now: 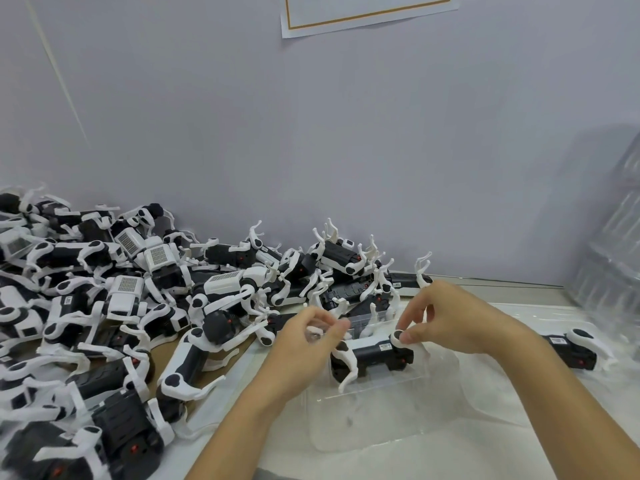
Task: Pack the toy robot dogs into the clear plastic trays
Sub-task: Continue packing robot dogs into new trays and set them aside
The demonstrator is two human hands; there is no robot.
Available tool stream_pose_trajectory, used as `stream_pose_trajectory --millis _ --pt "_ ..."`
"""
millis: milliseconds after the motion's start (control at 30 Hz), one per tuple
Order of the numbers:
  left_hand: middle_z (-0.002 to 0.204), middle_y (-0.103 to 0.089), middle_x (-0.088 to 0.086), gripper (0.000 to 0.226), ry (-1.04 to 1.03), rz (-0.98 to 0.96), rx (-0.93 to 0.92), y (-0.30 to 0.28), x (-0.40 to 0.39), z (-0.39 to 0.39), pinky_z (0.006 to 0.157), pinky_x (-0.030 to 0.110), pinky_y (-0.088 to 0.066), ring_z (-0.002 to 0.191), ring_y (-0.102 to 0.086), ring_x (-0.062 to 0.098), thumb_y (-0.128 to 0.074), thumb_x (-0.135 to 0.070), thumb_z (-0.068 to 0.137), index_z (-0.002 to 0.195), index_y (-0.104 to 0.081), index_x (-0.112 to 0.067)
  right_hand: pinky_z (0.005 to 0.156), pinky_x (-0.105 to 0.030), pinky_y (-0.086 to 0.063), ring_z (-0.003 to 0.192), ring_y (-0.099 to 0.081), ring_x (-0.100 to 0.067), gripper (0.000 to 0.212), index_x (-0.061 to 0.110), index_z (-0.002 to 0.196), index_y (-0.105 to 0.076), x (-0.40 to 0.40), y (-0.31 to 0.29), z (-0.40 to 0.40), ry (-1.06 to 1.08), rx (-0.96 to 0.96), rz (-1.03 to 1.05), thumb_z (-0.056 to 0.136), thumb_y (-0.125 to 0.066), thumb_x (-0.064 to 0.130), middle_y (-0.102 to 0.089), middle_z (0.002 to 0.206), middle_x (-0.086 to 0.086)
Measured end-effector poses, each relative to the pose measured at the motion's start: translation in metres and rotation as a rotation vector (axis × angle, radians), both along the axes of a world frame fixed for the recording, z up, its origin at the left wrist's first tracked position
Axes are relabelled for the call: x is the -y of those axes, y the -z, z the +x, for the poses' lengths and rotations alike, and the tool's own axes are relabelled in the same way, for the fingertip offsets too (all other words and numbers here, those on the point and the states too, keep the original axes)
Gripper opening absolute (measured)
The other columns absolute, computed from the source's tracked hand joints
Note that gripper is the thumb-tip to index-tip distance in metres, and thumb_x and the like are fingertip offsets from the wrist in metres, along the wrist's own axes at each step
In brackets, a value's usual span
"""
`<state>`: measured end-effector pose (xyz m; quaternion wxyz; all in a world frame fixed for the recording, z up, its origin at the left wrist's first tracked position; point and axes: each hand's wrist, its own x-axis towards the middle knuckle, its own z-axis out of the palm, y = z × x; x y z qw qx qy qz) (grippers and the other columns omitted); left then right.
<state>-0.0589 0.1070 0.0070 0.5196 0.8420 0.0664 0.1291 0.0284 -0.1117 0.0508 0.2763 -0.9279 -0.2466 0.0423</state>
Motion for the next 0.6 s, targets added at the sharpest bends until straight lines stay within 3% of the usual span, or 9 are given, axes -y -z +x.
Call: stream_pose_trajectory --millis 133,333,467,600 --pt "0.102 -0.068 -0.013 0.009 -0.116 -0.156 0.085 0.009 0.003 0.007 0.074 0.013 -0.041 0.092 -0.063 -0.001 -0.069 -0.026 0.092 0.097 -0.065 -0.031 0.057 -0.018 -0.035 0.069 -0.054 -0.003 0.013 0.038 0.074 -0.075 -0.004 0.001 0.0 0.012 0.004 -0.009 0.07 -0.087 0.041 -0.061 0.089 0.01" --pt "0.108 -0.068 -0.01 0.009 -0.098 -0.17 0.035 0.015 -0.003 0.011 0.08 0.022 -0.051 0.094 -0.064 0.008 -0.069 -0.021 0.093 0.095 -0.069 -0.029 0.057 -0.019 -0.038 0.074 -0.058 -0.006 0.011 0.028 0.077 -0.073 -0.018 0.006 0.001 0.088 0.073 -0.011 0.077 -0.083 0.025 -0.061 0.085 0.008" --pt "0.104 -0.07 -0.01 0.014 -0.127 -0.219 0.069 0.016 -0.001 0.012 0.084 0.023 -0.05 0.096 -0.064 0.007 -0.065 -0.014 0.094 0.093 -0.07 -0.027 0.057 -0.019 -0.038 0.074 -0.058 -0.005 0.009 0.028 0.078 -0.074 -0.014 0.004 0.0 0.057 0.061 -0.026 0.077 -0.083 0.029 -0.063 0.086 0.009" --pt "0.095 -0.073 0.004 0.024 -0.174 -0.371 0.148 0.017 0.002 0.016 0.088 0.033 -0.051 0.089 -0.064 0.019 -0.052 -0.005 0.098 0.087 -0.07 -0.013 0.06 -0.015 -0.039 0.08 -0.055 -0.001 0.013 0.035 0.091 -0.071 -0.017 0.0 -0.005 -0.023 0.113 -0.041 0.082 -0.077 0.029 -0.058 0.091 0.013"
